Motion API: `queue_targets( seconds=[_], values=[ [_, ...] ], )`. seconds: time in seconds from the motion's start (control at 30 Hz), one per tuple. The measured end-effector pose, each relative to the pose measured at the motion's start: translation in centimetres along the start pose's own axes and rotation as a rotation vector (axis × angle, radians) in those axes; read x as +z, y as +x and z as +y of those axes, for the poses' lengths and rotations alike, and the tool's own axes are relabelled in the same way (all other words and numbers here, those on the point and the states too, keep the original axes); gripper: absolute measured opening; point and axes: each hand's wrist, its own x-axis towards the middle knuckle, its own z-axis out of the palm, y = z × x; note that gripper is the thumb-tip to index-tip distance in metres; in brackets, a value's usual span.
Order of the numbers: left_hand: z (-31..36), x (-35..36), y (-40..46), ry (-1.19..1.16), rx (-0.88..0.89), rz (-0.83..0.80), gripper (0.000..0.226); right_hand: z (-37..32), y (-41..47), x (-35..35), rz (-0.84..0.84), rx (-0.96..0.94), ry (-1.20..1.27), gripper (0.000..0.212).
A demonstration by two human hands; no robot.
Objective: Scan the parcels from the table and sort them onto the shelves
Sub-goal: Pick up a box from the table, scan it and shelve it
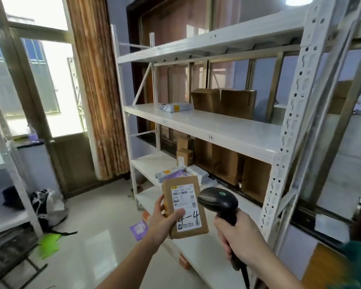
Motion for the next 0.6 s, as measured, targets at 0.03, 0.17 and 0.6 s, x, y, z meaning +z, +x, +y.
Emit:
queue_targets(
  seconds=[0.03,0.17,0.6],
  values=[
    [0.2,-1.3,0.8,-0.002,0.004,0.001,0.103,-0.8,0.9,0.9,-0.005,-0.01,-0.004,0.01],
    [0.9,-6.1,4.0,-0.037,0.021,0.013,0.106,-3.6,4.7,4.1,-0.029,-0.03,-0.005,0.011],
    [1.7,-14.4,16.6,-0.184,0.04,0.139,0.082,-7.2,20.7,11.9,-0.133,-0.061,0.016,0.007]
  ],
)
